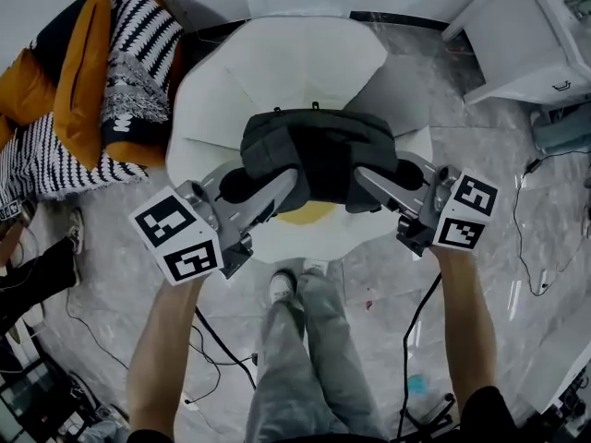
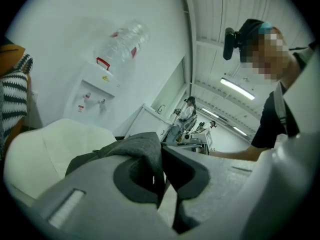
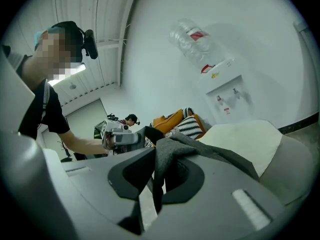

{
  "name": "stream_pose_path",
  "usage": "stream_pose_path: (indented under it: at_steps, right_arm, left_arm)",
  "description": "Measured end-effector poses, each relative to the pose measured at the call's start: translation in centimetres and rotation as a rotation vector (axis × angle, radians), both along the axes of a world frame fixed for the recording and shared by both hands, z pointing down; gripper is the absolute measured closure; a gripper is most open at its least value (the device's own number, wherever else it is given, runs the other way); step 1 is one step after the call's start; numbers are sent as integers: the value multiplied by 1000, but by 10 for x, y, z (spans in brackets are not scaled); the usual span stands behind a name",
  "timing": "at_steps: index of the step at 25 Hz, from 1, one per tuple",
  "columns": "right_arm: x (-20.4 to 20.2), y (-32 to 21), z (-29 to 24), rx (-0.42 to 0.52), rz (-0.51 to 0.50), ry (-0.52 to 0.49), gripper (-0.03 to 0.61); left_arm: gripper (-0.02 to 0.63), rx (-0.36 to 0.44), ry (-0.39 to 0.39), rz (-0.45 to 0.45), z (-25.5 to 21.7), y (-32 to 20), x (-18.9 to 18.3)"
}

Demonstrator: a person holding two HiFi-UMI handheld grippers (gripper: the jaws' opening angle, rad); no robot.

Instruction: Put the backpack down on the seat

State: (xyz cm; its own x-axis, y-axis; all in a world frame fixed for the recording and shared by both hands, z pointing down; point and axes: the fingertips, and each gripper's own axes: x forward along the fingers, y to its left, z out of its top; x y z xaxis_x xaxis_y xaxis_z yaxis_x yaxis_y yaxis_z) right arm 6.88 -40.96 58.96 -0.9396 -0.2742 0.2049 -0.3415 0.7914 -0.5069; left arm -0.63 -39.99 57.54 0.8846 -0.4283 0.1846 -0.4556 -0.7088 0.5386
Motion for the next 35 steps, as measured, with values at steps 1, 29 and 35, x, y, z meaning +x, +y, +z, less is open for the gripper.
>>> stream_pose_path:
  at_steps: [1, 29, 35]
  right_arm:
    - [2, -1, 4, 3, -9, 1, 538]
    - [4, -123, 117, -54, 1, 24, 538]
    - [11, -152, 160, -105, 66, 74, 538]
  left_arm:
    - [584, -2, -3, -2, 4, -1, 2]
    - [585, -92, -47, -39, 106, -121, 15]
    - [584, -158, -76, -28, 151, -145, 26]
